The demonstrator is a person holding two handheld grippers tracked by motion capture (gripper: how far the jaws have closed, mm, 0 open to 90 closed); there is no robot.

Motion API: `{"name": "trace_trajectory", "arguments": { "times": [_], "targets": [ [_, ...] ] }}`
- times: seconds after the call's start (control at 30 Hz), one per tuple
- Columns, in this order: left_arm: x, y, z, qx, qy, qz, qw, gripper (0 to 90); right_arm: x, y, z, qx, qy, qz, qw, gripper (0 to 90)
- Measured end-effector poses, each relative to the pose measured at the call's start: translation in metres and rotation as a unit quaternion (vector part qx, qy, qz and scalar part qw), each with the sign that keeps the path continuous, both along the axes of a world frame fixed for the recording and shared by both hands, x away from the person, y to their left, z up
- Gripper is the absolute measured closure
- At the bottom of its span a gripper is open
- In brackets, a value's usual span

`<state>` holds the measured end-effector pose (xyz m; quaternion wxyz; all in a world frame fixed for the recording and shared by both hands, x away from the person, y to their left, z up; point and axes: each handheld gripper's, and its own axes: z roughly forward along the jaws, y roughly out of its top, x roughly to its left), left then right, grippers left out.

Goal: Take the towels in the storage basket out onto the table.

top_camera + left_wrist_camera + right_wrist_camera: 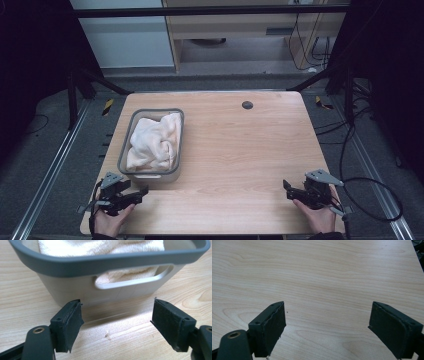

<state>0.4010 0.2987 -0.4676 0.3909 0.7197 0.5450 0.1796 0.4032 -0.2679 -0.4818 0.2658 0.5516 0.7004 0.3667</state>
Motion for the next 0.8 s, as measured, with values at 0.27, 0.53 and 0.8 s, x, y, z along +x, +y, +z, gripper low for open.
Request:
{"name": "trace_trajectory", "arguments": {
  "times": [0.27,0.53,0.8],
  "targets": [
    [-0.002,0.003,0.008,-0.012,-0.010,0.000,0.9999,24.9,0.000,-0.001,-0.002,-0.005,0.007,0.003,1.0000,12.1],
    [-0.006,0.005,0.022,-0.020,-0.033,-0.003,0.9993,25.0,0.000,-0.004,-0.003,-0.005,0.014,-0.004,0.9999,11.4],
    [-0.006,0.005,0.033,-0.023,-0.047,-0.005,0.9986,24.8,0.000,-0.004,-0.004,-0.004,0.016,-0.005,0.9998,10.9]
  ]
}}
